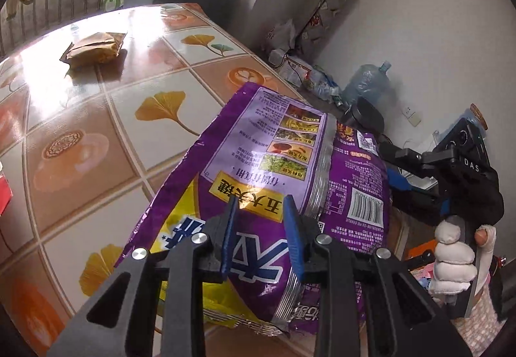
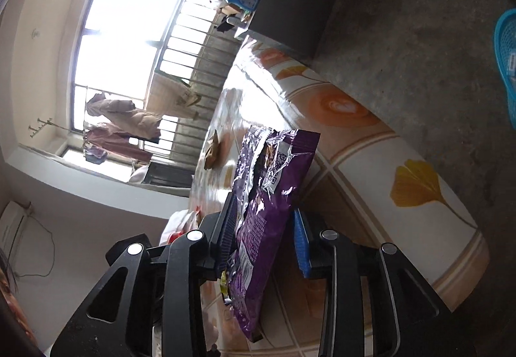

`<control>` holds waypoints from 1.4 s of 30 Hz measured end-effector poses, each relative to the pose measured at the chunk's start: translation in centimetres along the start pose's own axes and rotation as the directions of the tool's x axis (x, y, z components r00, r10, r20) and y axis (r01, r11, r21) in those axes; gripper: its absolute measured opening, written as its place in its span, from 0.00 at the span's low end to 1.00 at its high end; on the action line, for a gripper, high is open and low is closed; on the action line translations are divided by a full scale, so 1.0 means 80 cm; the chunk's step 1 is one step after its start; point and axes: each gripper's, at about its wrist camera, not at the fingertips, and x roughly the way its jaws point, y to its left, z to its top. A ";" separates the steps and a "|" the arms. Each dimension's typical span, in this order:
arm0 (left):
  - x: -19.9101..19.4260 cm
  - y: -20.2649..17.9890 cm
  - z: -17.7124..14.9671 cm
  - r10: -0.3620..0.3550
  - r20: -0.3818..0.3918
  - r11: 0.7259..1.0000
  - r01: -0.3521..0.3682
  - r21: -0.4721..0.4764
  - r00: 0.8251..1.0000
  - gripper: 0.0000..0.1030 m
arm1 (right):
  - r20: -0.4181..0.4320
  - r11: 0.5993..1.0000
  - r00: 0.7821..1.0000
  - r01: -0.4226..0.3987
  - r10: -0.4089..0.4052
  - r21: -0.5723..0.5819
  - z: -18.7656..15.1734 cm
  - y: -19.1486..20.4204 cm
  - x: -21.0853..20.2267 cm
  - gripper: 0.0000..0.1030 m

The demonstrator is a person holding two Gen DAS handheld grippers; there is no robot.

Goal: Collect trash

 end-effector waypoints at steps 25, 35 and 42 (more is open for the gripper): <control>0.039 -0.019 0.031 -0.149 -0.049 0.988 0.151 0.031 0.988 0.26 | -0.077 0.923 0.982 -0.187 0.171 -0.336 0.007 0.060 -0.025 0.02; 0.037 0.057 0.026 -0.338 -0.011 0.904 0.322 -0.280 0.941 0.20 | -0.339 0.763 0.940 -0.206 -0.018 -0.612 -0.068 0.089 -0.004 0.02; -0.028 0.105 0.048 -0.229 0.142 0.895 0.266 -0.357 0.963 0.19 | -0.334 0.677 0.912 -0.090 -0.239 -0.731 -0.098 0.072 0.015 0.01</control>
